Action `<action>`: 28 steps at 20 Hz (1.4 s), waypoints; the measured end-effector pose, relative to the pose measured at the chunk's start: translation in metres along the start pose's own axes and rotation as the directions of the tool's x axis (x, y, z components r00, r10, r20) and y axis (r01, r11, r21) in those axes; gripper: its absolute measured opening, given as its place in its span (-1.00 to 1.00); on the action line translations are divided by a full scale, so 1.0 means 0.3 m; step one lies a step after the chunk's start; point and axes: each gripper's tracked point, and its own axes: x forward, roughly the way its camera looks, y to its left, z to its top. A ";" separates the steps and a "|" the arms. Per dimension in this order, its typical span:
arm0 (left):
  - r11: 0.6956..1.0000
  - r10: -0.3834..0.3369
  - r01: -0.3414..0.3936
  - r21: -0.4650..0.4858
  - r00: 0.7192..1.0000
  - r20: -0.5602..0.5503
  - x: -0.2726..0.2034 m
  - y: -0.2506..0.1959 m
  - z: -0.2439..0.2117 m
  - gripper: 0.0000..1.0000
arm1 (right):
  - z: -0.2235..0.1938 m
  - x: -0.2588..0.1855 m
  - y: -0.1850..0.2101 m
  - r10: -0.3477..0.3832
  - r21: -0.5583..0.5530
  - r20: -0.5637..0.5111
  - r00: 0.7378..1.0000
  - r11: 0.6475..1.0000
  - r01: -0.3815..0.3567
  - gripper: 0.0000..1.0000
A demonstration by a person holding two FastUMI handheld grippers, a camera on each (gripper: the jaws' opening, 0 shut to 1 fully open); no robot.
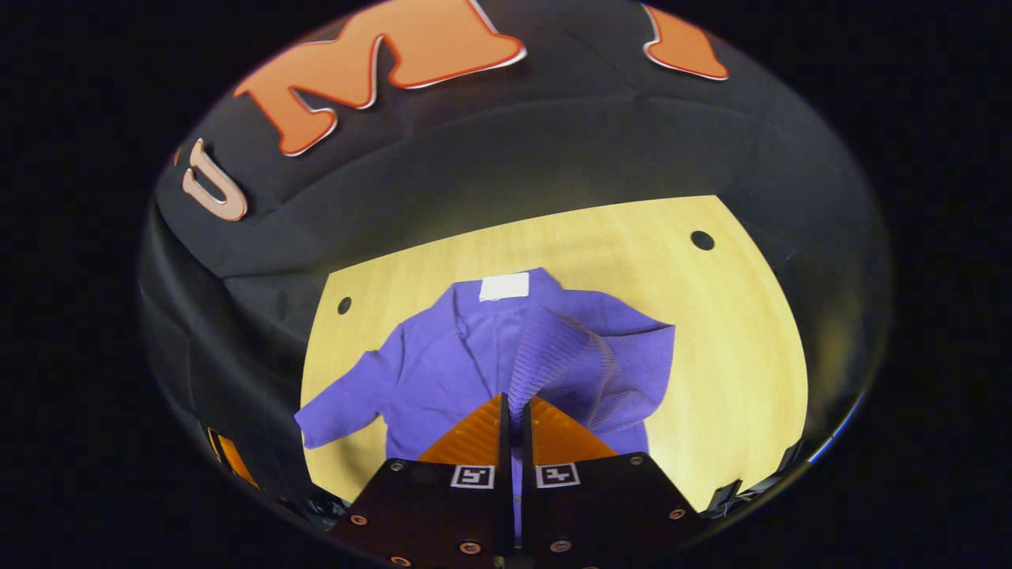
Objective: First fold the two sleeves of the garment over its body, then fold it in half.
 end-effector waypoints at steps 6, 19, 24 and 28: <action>0.999 0.054 -0.054 0.003 0.997 -0.054 0.057 0.174 -0.142 0.96 | -0.040 0.088 0.189 0.037 0.004 -0.024 0.999 0.999 -0.037 -0.91; 0.999 -0.012 0.005 -0.038 0.980 -0.199 0.238 0.233 -0.324 0.96 | 0.000 -0.120 0.365 0.213 0.045 0.200 0.956 0.973 -0.226 0.17; 0.985 -0.034 -0.034 -0.168 0.921 -0.389 0.273 0.230 -0.465 0.96 | 0.068 -0.276 0.248 0.175 -0.041 0.370 0.912 0.984 -0.172 0.87; 0.971 -0.047 -0.098 -0.218 0.815 -0.577 0.283 0.239 -0.604 0.96 | 0.069 -0.382 0.151 0.148 -0.118 0.482 0.863 0.988 -0.103 0.93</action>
